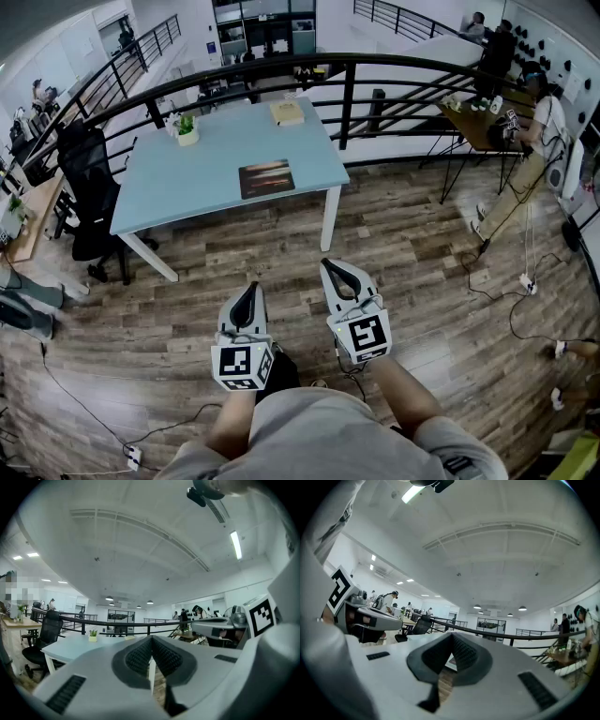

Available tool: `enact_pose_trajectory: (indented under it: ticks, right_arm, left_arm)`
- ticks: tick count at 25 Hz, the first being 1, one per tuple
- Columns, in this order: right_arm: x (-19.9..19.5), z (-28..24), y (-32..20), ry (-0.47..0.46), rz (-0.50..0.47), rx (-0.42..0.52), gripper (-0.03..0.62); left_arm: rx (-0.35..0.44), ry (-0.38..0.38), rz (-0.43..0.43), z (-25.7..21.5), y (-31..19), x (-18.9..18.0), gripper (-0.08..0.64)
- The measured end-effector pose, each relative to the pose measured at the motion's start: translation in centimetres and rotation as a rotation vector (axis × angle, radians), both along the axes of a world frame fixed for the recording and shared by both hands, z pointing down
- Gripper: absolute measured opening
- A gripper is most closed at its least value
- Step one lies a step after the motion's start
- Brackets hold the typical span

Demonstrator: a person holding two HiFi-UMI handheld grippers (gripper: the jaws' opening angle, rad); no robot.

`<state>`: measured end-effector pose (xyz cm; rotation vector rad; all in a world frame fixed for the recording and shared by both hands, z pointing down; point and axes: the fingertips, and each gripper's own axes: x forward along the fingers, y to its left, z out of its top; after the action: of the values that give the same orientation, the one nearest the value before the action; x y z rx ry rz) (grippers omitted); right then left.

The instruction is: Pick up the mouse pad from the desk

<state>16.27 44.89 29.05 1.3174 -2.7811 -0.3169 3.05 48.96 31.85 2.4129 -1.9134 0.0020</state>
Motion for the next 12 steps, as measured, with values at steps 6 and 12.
enact_pose_trajectory:
  ticks: [6, 12]
  right_arm:
    - [0.3, 0.6, -0.3, -0.020, 0.014, -0.002, 0.003]
    - [-0.7, 0.6, 0.1, -0.013, -0.027, 0.010, 0.003]
  left_arm:
    - [-0.004, 0.012, 0.010, 0.3, 0.0, 0.2, 0.011]
    - [-0.026, -0.007, 0.050, 1.2, -0.4, 0.7, 0.011]
